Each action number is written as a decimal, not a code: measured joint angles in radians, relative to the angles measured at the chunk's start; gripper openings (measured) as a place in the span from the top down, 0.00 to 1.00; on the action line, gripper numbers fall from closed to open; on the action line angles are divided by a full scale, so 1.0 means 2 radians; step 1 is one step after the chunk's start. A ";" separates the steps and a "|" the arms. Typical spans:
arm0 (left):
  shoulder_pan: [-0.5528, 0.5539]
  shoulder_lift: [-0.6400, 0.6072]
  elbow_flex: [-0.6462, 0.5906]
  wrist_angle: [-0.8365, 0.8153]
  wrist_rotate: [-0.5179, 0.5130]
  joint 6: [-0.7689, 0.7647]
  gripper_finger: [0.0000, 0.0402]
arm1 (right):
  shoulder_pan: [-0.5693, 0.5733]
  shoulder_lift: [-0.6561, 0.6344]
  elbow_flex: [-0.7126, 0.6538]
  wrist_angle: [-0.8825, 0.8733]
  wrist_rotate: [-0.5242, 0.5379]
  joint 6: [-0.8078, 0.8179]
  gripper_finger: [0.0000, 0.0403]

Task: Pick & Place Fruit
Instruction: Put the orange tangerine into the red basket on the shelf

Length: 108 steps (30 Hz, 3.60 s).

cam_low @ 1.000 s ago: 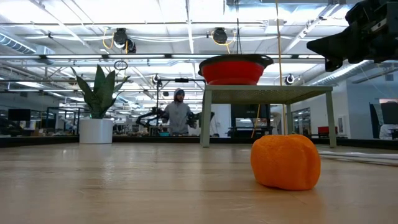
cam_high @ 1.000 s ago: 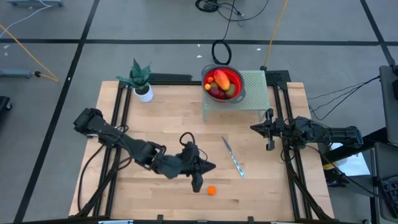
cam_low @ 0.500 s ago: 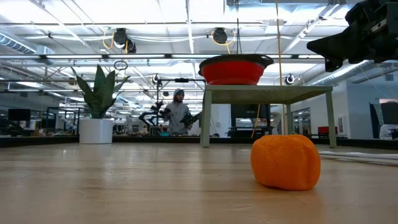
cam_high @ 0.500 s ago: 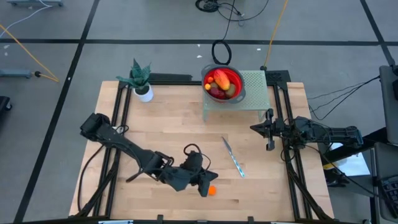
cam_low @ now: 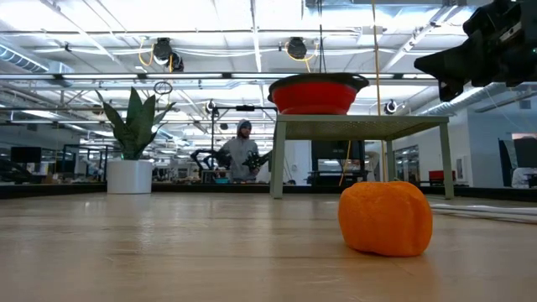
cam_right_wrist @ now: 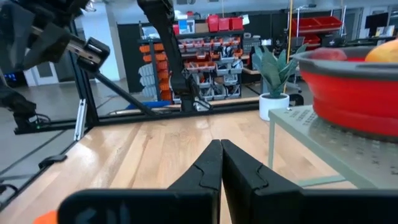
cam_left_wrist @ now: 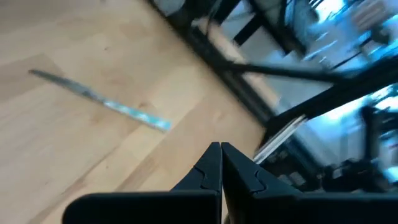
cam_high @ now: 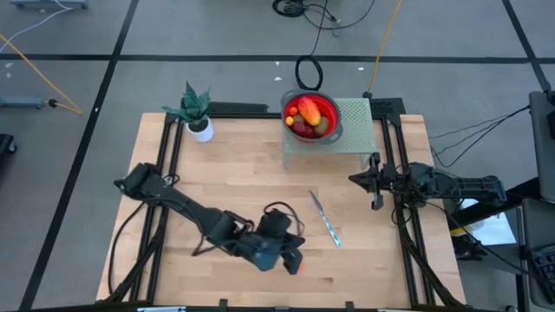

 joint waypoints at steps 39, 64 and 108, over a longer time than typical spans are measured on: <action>0.008 0.187 0.174 -0.177 0.175 0.094 0.78 | 0.000 0.004 0.000 -0.014 0.001 0.000 1.00; 0.009 0.187 0.104 -0.145 0.193 0.081 0.19 | 0.000 0.004 0.000 -0.014 0.001 0.000 1.00; 0.022 0.222 0.027 -0.031 0.193 0.159 0.28 | 0.000 0.006 0.001 -0.034 0.000 0.000 1.00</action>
